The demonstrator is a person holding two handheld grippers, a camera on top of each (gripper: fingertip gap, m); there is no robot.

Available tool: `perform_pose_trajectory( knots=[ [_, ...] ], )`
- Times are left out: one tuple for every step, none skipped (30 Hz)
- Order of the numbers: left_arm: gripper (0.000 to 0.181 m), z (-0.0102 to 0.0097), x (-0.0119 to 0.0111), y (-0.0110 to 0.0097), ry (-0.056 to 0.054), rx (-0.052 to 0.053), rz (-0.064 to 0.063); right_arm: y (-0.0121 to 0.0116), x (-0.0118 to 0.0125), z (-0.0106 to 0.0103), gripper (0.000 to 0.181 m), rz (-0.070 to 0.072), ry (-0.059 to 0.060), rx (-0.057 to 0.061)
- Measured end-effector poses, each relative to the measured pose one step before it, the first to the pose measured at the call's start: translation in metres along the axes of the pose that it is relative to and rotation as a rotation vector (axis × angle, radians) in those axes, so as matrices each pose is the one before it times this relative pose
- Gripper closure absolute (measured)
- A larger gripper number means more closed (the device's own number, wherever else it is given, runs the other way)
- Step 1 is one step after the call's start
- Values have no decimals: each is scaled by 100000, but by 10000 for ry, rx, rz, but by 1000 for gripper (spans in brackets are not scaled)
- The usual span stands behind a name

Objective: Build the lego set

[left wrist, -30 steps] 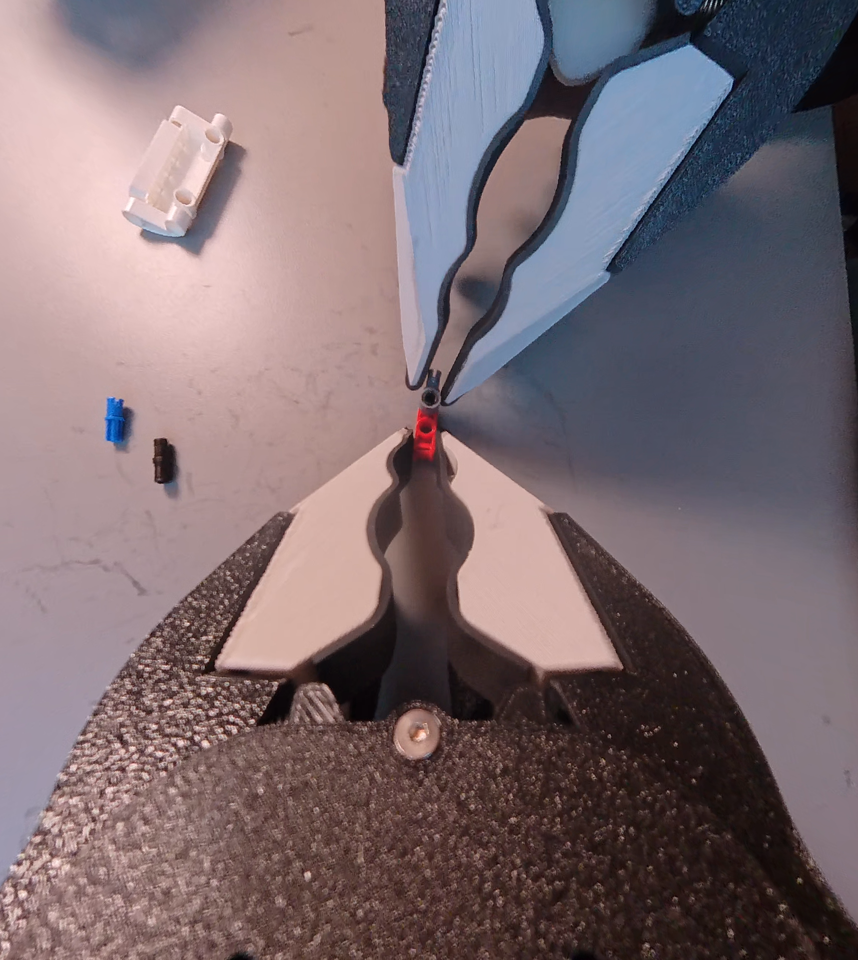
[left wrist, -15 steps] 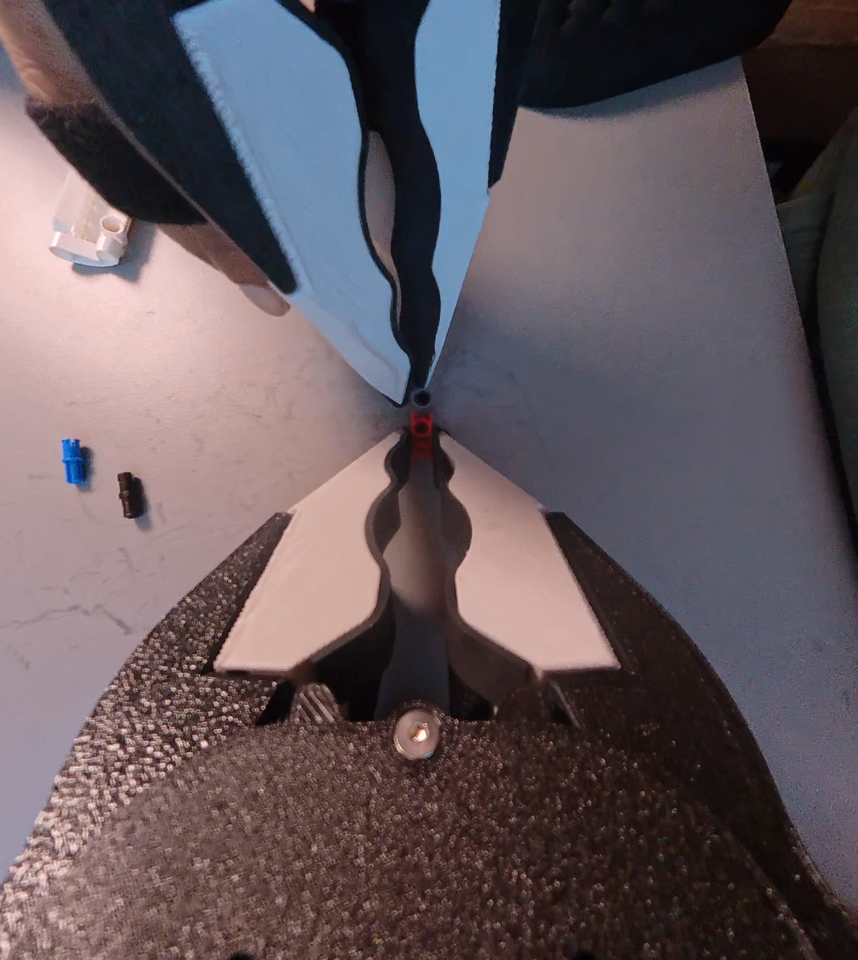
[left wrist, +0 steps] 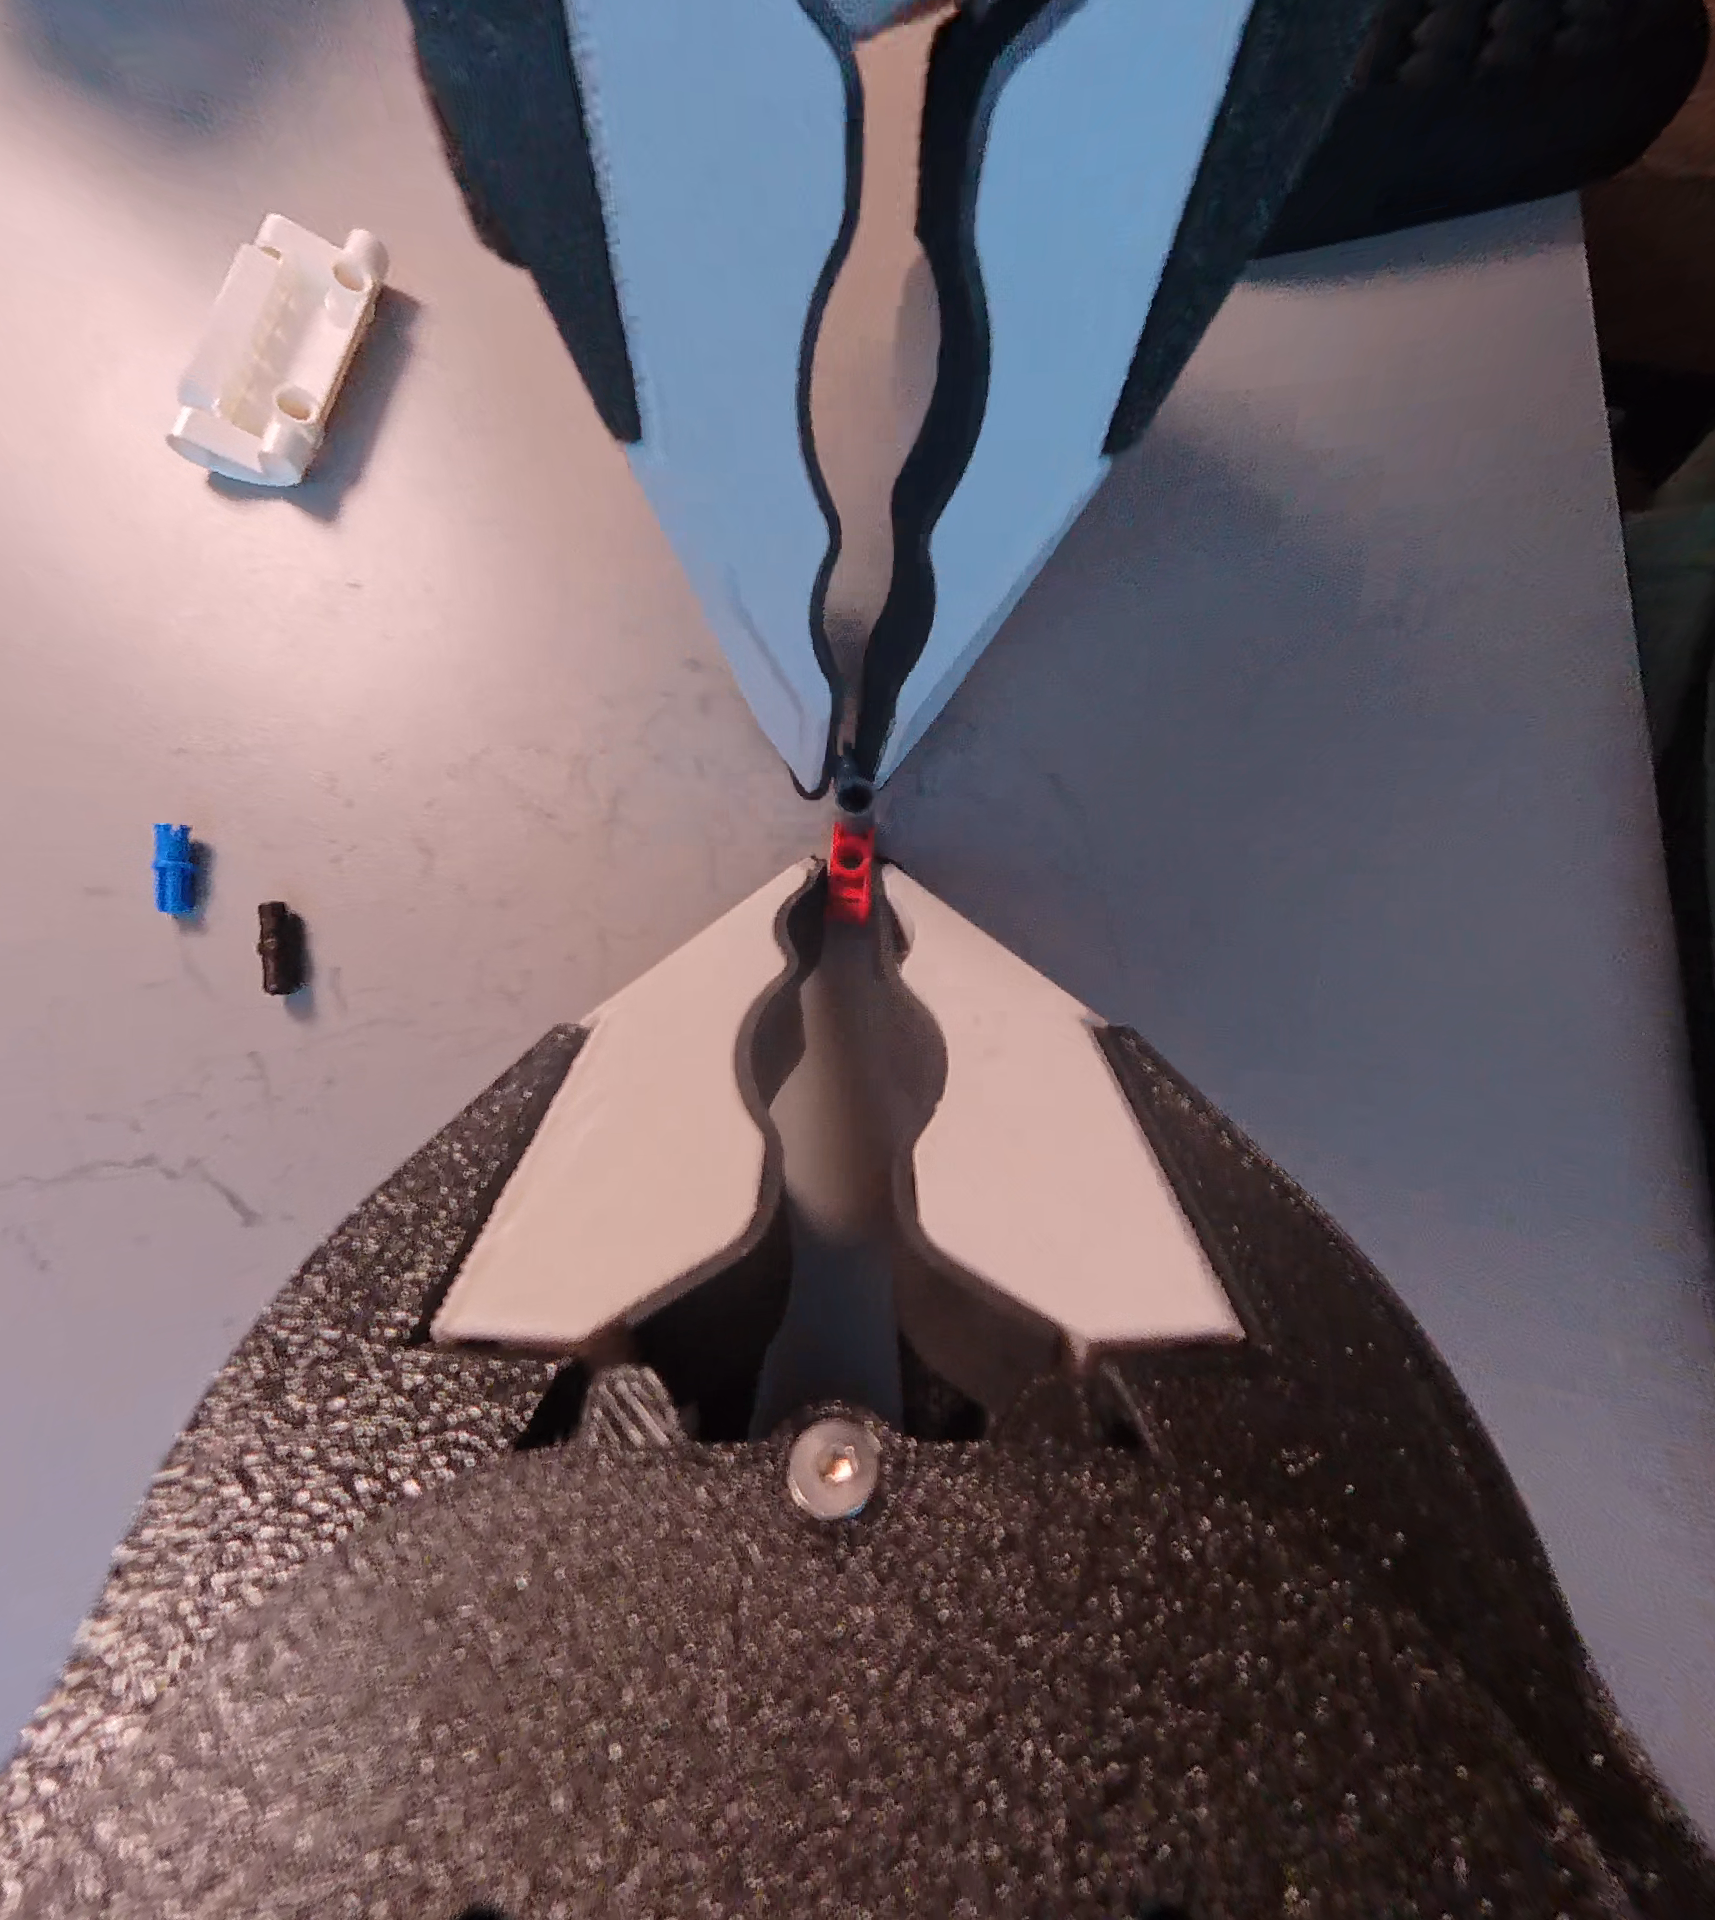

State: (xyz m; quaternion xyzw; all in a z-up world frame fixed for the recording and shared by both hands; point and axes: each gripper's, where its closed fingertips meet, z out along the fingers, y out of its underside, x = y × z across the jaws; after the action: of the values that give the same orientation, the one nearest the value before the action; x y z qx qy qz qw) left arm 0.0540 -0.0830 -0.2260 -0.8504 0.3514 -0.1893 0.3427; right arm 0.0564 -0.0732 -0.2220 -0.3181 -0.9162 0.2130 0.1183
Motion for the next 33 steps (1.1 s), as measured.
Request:
perform_pose_trajectory(
  knots=[
    [174, 44, -59, -41, -103, -21, -114, 59, 16, -45, 176, 607, 293, 114],
    [174, 43, -104, -57, -123, -4, -148, 66, 67, -35, 176, 673, 310, 103],
    [174, 55, -175, -76, -180, 6, -148, 63, 132, -45, 177, 674, 335, 88],
    [174, 58, -231, -82, -241, -2, -114, 75, 200, -35, 177, 640, 370, 94],
    [174, 61, -196, -63, -236, -33, -137, 24, 186, -15, 177, 736, 330, 113],
    [174, 68, -232, -91, -283, -24, -173, 19, 207, 0, 177, 767, 319, 152],
    [174, 72, -178, -81, -292, -15, -133, -7, 224, 13, 177, 710, 305, 176],
    [174, 91, -168, -91, -317, -11, -177, -22, 242, 19, 177, 545, 302, 183],
    [174, 77, -152, -79, -330, -29, -162, -52, 239, 35, 178, 391, 300, 168],
    [174, 35, -68, -27, -282, -47, -97, -61, 142, 37, 178, 281, 226, 131],
    [174, 37, -79, -38, -267, -20, -79, -68, 107, 30, 178, 246, 158, 128],
    [174, 27, -60, -18, -209, 3, -59, -75, 117, 58, 178, 285, 94, 135],
    [173, -4, -39, -17, -116, 7, -28, -69, 104, 45, 178, 266, 33, 143],
    [172, 0, -45, -14, -33, 22, -31, -61, 125, 52, 178, 267, -13, 125],
    [171, -6, -53, -6, 33, 24, -42, -60, 72, 61, 178, 156, -47, 93],
    [168, -8, 26, -8, 122, 25, -105, -64, 89, 50, 178, 21, -20, 49],
    [164, -17, 104, -2, 196, 17, -153, -73, 77, 58, 178, 4, 15, 6],
    [163, -31, 8, 6, 140, 16, -132, -67, 59, 62, 178, -132, 32, -25],
    [162, -53, -22, 3, 85, 11, -94, -62, 53, 64, 178, -131, 33, -40],
    [162, -67, -8, 30, 64, -28, -81, -70, 21, 68, 178, -116, -5, -39],
    [164, -85, -52, 23, 0, -25, -53, -52, 15, 40, 178, -81, -27, -43],
    [167, -75, -152, 35, -71, -35, -47, -47, 0, 42, 178, -10, -51, -32],
    [171, -35, -157, 85, -87, -56, 18, -32, -39, 40, 178, 23, -61, -28],
    [171, -24, -39, 9, -2, -9, -68, -45, 14, 29, 178, 20, 6, -10],
    [171, -21, -29, 10, -1, -14, -54, -34, 5, 27, 178, -21, 19, 5],
    [171, -4, -7, 20, 1, -5, -15, -20, -22, 28, 178, -87, 3, 7],
    [171, 14, 11, 1, 1, 3, 29, 9, 12, -7, 178, -106, 7, -1],
    [171, 14, 4, 14, -14, -15, 28, -11, -15, -5, 178, 39, -35, 2],
    [171, 7, 10, 6, -31, -9, 25, 0, 7, 0, 178, 20, -21, -2],
    [171, -5, -20, 41, -55, -46, 21, -19, -16, 3, 178, 53, -1, -1],
    [171, 21, -64, 30, -104, -47, 30, -8, -26, 2, 178, 4, 38, -15],
    [171, 21, -3, 9, -86, -34, 61, 1, 2, 3, 178, -47, 81, -33],
    [171, 26, 8, 13, -102, -27, 53, -1, -14, -11, 178, -36, 90, -32]
  ],
)
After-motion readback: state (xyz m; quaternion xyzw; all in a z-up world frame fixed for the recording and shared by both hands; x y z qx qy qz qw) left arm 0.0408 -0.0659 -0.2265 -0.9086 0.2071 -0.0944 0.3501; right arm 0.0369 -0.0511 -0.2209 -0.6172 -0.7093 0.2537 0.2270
